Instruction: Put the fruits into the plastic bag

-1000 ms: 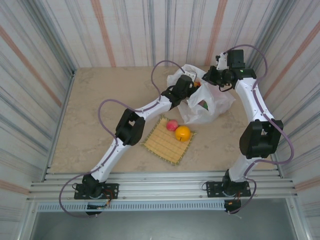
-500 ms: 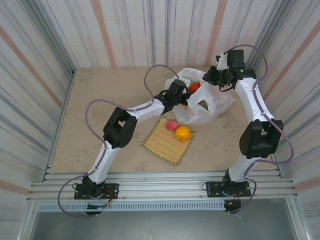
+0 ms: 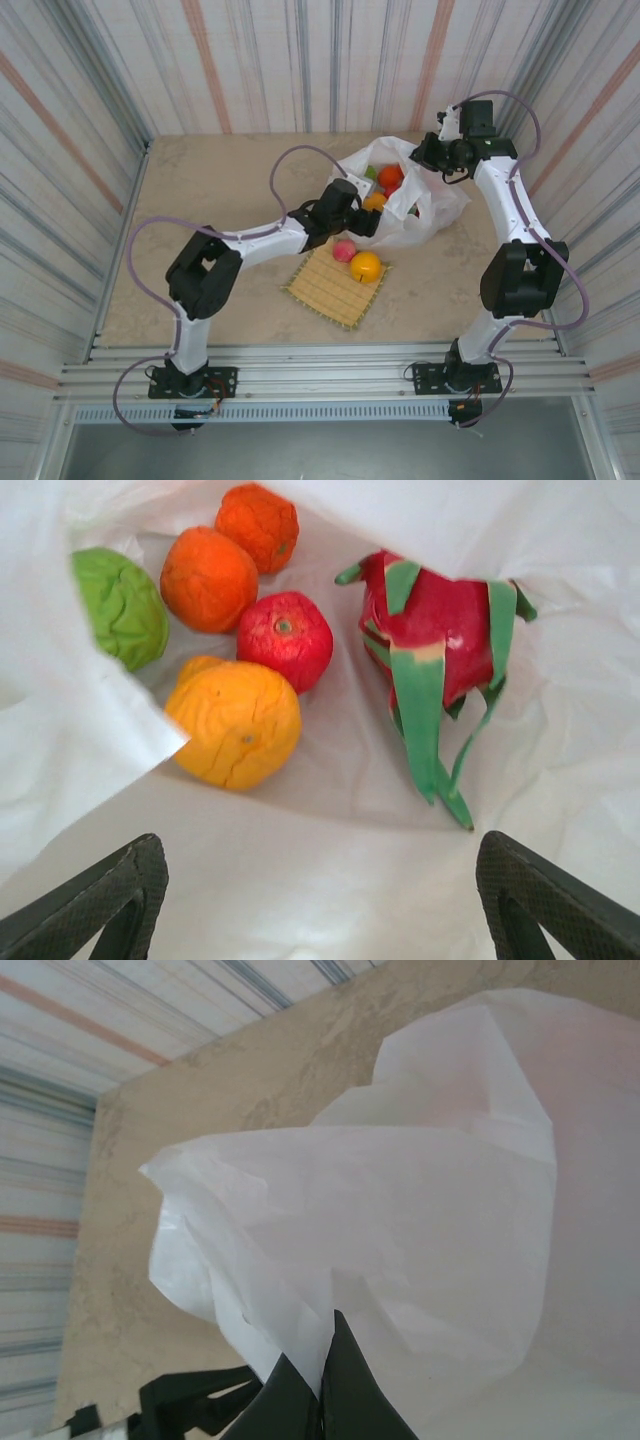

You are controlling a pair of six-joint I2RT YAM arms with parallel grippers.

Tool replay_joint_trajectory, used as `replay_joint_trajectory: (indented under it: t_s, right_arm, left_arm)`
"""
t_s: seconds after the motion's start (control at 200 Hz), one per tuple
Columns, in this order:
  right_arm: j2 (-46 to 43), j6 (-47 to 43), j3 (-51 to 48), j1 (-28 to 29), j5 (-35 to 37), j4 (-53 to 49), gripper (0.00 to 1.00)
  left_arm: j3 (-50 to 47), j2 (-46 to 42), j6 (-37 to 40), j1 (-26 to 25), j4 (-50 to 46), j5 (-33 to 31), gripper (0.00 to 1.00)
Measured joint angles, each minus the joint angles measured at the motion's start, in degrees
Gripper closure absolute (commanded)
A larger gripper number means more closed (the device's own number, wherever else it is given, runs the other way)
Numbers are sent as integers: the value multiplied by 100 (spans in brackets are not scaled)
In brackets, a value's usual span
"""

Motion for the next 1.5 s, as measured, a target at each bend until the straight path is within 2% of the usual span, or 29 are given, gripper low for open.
replay_joint_trajectory:
  t_s: [0.23, 0.336, 0.471, 0.691, 0.907, 1.107, 1.187, 1.288, 1.498]
  right_arm:
    - [-11, 0, -28, -2, -4, 11, 100]
    - [-31, 0, -76, -2, -4, 26, 100]
    - [-31, 0, -109, -2, -11, 63, 100]
    - [-42, -2, -114, -2, -24, 87, 100]
    - [-63, 0, -114, -26, -24, 85, 100]
    - [-63, 0, -114, -46, -24, 85, 100]
    - [-63, -2, -114, -46, -24, 83, 100]
    - [-66, 0, -114, -46, -24, 83, 100]
    - [-63, 0, -114, -46, -24, 83, 100]
  left_arm:
    - [-1027, -979, 118, 11, -2, 192, 18]
    - [-1488, -1517, 166, 39, -11, 76, 16]
    - [-1589, -1832, 83, 396, -157, -175, 14]
    - [-1388, -1305, 22, 1143, -339, -203, 11]
    - [-1106, -428, -68, 1392, -282, 485, 11]
    - [-894, 155, -190, 1410, -74, 1047, 13]
    - [-723, 361, -262, 1412, 55, 1174, 17]
    - [-468, 627, -380, 1412, 195, 1309, 27]
    - [-116, 1062, -704, 1412, 535, 1528, 65]
